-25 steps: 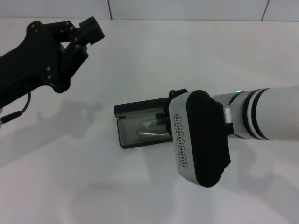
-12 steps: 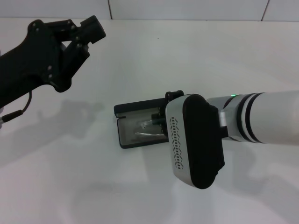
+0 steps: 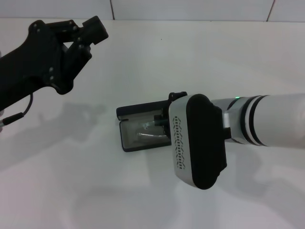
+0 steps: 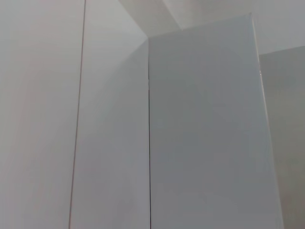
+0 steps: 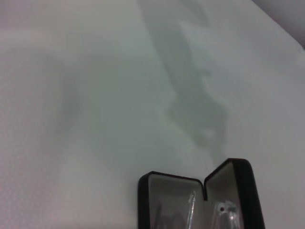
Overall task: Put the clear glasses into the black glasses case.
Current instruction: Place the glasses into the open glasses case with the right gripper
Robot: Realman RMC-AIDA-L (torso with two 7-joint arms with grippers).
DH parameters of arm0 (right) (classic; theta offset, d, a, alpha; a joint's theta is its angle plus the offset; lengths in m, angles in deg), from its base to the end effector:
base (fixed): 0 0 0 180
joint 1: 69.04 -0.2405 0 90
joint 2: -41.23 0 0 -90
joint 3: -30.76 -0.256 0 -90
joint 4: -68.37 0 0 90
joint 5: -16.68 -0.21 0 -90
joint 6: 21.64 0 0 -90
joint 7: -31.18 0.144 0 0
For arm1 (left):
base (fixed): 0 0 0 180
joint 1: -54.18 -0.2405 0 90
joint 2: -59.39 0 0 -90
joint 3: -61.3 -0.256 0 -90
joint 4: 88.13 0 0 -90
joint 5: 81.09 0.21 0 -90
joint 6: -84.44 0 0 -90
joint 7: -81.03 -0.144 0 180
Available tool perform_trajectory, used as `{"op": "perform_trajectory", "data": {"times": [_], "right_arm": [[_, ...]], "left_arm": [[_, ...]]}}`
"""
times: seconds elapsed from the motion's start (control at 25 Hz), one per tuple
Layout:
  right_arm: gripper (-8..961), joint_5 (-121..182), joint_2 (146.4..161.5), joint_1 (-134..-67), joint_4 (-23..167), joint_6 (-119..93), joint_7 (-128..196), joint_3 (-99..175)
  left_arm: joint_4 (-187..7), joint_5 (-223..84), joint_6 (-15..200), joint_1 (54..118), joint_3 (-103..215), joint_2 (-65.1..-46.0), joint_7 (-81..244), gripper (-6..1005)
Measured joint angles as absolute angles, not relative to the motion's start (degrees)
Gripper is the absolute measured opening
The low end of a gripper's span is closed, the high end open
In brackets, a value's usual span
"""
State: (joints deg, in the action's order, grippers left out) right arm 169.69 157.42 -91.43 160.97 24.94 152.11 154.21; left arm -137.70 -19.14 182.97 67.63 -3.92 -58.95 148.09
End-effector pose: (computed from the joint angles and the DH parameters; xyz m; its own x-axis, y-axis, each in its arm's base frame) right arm 0.1020 0.2961 -0.0977 0.8616 0.4073 0.3030 0.5015 -0.7757 -0.3832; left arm -0.2120 0.2794 0.0537 0.4796 -0.1216 0.8690 0.2551 -0.9283 -0.2707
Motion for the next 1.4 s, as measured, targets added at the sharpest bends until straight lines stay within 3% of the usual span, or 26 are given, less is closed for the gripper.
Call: {"op": "perform_trajectory", "data": {"times": [1.0,1.4], "right_arm": [[39,170.07,157.42,-92.35,160.22,24.44,156.08,154.1],[85,170.14,157.42,-92.58,160.65,24.58,156.08,154.22]], "left_arm": [[-137.7,-19.04,183.21,67.63,-4.05,-59.45,148.14,40],[-137.69,-18.86,183.24,67.63,-4.0,-59.43,148.09,40]]}}
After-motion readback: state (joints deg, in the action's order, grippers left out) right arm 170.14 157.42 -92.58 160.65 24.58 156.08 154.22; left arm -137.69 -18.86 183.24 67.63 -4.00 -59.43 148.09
